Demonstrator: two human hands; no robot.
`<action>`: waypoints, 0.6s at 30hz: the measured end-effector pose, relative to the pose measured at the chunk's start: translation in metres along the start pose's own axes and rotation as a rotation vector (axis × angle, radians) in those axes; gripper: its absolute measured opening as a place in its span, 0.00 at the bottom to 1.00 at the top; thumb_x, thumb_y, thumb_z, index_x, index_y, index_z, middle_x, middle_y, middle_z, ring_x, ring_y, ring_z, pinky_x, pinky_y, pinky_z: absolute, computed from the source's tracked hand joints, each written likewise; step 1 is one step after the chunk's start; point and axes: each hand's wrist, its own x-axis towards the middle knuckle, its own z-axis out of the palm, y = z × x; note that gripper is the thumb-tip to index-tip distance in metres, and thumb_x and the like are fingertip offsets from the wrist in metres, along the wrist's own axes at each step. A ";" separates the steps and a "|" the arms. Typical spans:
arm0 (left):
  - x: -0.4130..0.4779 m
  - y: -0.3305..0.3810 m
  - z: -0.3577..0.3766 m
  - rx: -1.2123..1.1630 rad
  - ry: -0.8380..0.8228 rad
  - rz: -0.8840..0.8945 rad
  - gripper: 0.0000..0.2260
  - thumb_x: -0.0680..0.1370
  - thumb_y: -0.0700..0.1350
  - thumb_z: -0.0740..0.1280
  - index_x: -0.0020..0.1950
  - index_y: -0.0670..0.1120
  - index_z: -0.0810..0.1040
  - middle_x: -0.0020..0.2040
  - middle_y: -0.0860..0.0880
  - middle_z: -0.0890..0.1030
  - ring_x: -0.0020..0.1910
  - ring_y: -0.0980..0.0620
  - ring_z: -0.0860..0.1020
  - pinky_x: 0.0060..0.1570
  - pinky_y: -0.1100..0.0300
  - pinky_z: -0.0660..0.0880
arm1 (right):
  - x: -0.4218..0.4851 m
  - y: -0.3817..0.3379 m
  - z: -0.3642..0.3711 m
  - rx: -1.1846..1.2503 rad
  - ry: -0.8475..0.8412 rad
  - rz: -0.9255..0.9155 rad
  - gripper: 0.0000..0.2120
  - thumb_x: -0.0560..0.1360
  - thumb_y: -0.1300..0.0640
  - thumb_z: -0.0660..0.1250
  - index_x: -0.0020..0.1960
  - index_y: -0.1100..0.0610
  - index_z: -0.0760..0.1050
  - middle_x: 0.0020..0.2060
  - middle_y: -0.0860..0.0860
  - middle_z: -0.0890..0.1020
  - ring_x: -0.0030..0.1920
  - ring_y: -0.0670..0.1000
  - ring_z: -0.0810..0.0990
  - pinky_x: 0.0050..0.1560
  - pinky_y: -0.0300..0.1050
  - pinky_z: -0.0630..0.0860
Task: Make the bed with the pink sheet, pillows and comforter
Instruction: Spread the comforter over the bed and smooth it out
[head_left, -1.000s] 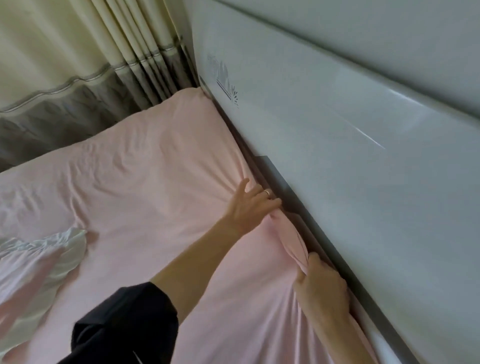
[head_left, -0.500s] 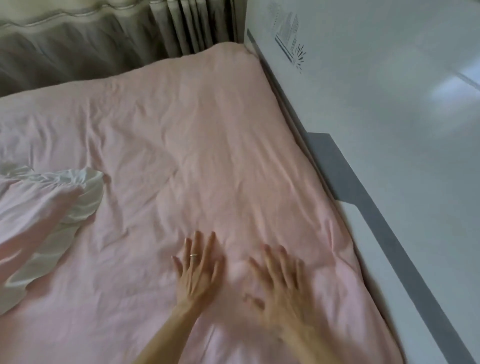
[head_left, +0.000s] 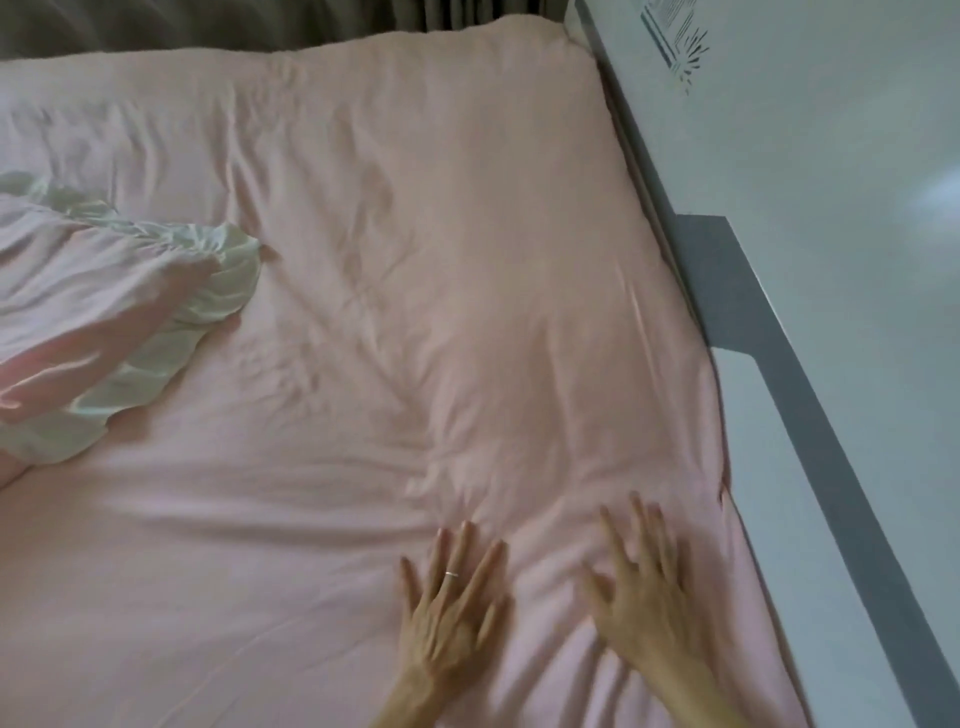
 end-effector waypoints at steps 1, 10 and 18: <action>-0.019 -0.006 0.008 -0.007 -0.012 -0.033 0.28 0.77 0.64 0.55 0.77 0.63 0.54 0.80 0.53 0.52 0.79 0.49 0.50 0.70 0.37 0.46 | -0.017 0.030 0.001 -0.041 -0.029 0.040 0.29 0.82 0.42 0.50 0.76 0.57 0.64 0.78 0.60 0.59 0.74 0.64 0.65 0.72 0.62 0.61; -0.111 0.001 0.009 0.004 -0.041 -0.118 0.26 0.80 0.63 0.44 0.78 0.61 0.54 0.80 0.50 0.52 0.78 0.46 0.51 0.68 0.33 0.44 | -0.086 -0.033 -0.027 0.178 -0.046 -0.004 0.32 0.77 0.42 0.58 0.74 0.59 0.69 0.75 0.59 0.67 0.76 0.60 0.62 0.73 0.63 0.58; -0.196 -0.029 0.044 0.125 -0.101 -0.171 0.31 0.74 0.67 0.56 0.77 0.62 0.58 0.79 0.55 0.55 0.78 0.50 0.53 0.61 0.23 0.50 | -0.160 0.034 0.006 -0.137 -0.447 0.217 0.50 0.65 0.17 0.42 0.80 0.41 0.43 0.80 0.53 0.45 0.79 0.63 0.44 0.75 0.66 0.51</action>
